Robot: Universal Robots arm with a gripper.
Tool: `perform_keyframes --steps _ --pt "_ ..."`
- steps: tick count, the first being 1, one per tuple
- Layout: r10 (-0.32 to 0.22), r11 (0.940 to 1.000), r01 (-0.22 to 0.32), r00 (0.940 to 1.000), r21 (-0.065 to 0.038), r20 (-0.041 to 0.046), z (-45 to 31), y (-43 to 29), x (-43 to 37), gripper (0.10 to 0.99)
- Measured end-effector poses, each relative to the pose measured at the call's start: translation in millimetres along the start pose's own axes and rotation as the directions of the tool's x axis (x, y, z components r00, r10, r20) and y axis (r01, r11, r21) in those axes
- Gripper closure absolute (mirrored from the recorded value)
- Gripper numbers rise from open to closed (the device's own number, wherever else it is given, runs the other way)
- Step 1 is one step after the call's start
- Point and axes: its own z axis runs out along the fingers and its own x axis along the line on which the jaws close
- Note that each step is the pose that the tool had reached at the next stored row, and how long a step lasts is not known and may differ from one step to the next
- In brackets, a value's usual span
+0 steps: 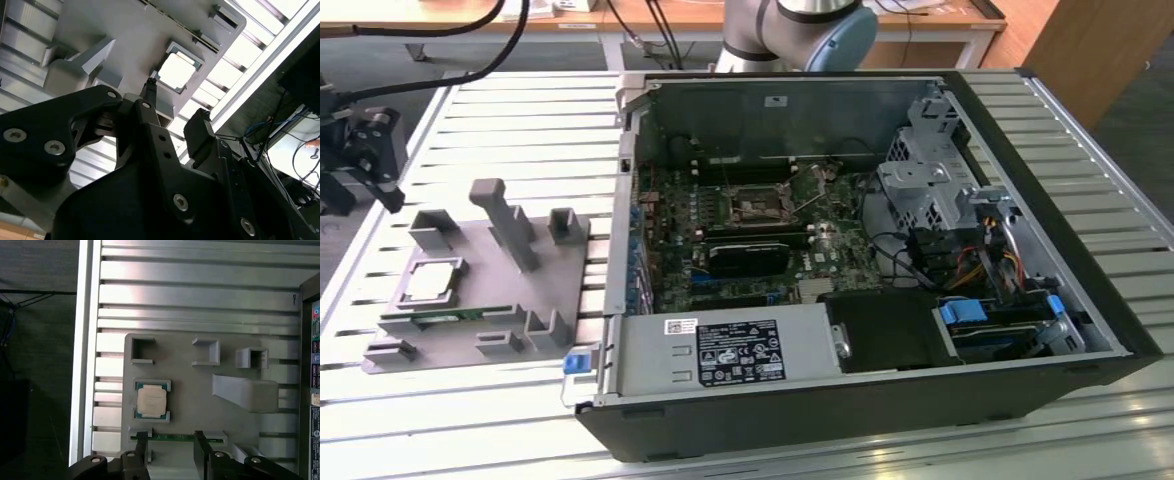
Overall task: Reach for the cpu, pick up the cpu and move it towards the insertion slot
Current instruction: 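Pick up the cpu and move it towards the insertion slot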
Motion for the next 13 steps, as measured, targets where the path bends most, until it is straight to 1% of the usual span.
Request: perform_keyframes --steps 2,3,6,13 --pt "0.000 1.0000 0.000 1.0000 0.000 0.0000 2.9 -0.8 0.2 0.620" --pt "0.000 1.0000 0.000 1.0000 0.000 0.0000 4.4 -1.2 0.4 0.557" --pt "0.000 1.0000 0.000 1.0000 -0.002 0.0000 8.6 -2.1 1.2 0.557" --pt "0.000 1.0000 0.000 1.0000 -0.002 0.0000 21.3 -5.2 4.6 0.557"
